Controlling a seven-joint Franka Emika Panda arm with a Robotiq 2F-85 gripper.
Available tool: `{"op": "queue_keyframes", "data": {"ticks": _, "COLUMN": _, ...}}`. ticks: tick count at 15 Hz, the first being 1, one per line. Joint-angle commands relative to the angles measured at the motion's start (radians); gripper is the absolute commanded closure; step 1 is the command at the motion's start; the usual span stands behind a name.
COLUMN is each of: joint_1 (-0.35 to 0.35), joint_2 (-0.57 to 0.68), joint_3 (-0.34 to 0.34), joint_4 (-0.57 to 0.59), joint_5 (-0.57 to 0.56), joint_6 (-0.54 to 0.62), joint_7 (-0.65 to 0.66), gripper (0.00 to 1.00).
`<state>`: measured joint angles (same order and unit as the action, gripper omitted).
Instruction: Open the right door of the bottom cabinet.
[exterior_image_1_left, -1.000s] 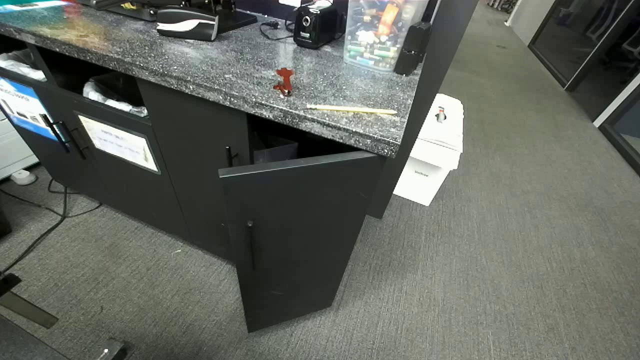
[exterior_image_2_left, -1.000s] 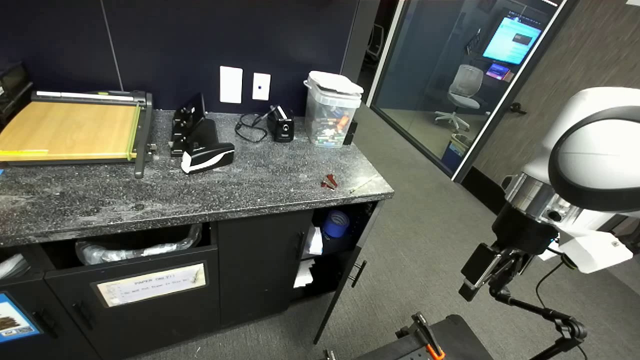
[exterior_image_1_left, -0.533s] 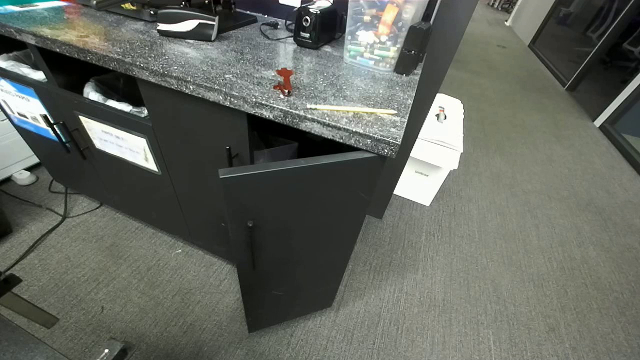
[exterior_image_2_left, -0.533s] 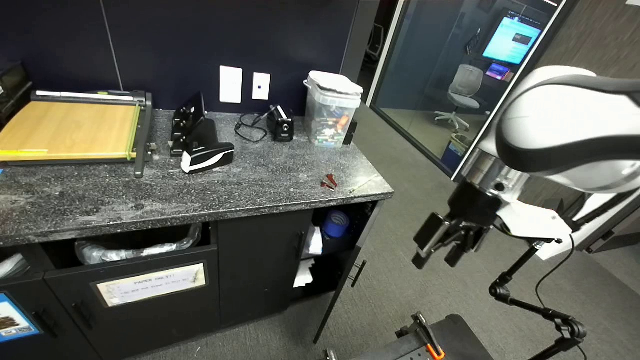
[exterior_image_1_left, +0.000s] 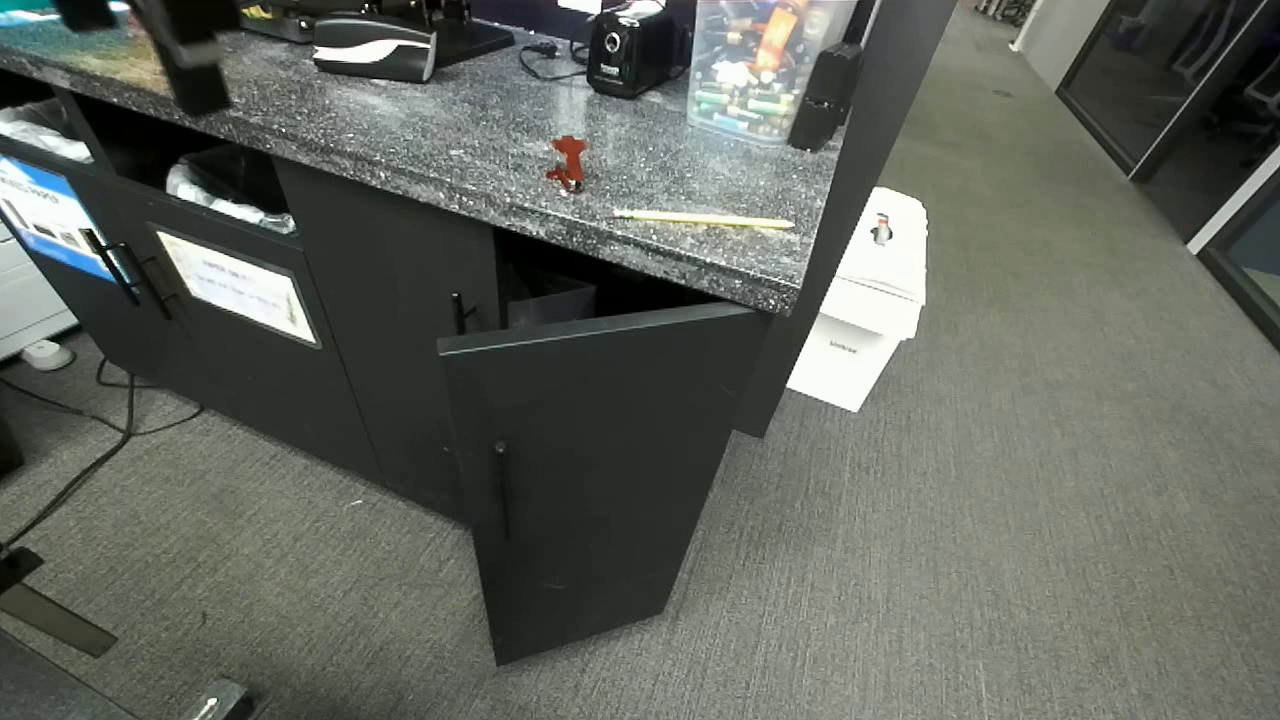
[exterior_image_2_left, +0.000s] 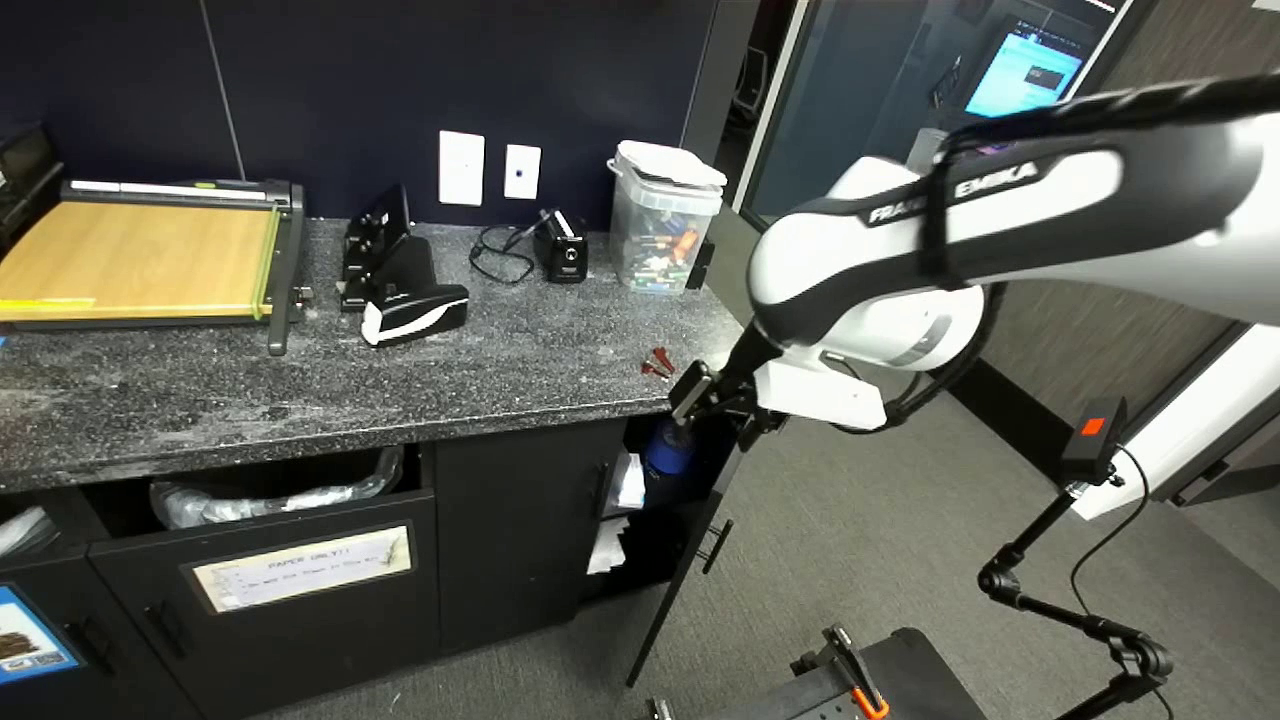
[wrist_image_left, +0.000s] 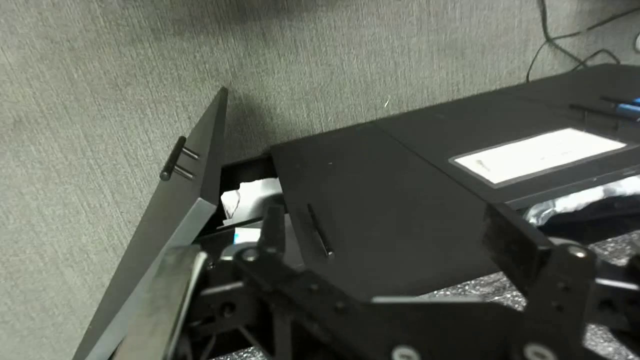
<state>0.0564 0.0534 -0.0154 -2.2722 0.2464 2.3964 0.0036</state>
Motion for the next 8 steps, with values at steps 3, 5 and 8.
{"op": "queue_keyframes", "data": {"ticks": 3, "joint_1": 0.002, "joint_2": 0.399, "joint_3": 0.031, "joint_4": 0.224, "joint_5": -0.033, "joint_6": 0.275, "joint_7": 0.098, "gripper": 0.0}}
{"op": "queue_keyframes", "data": {"ticks": 5, "joint_1": 0.011, "joint_2": 0.536, "joint_3": 0.022, "joint_4": 0.326, "joint_5": -0.056, "joint_6": 0.323, "joint_7": 0.125, "gripper": 0.0}}
{"op": "queue_keyframes", "data": {"ticks": 8, "joint_1": 0.03, "joint_2": 0.706, "joint_3": 0.004, "joint_4": 0.457, "joint_5": -0.089, "joint_6": 0.361, "joint_7": 0.158, "gripper": 0.0}}
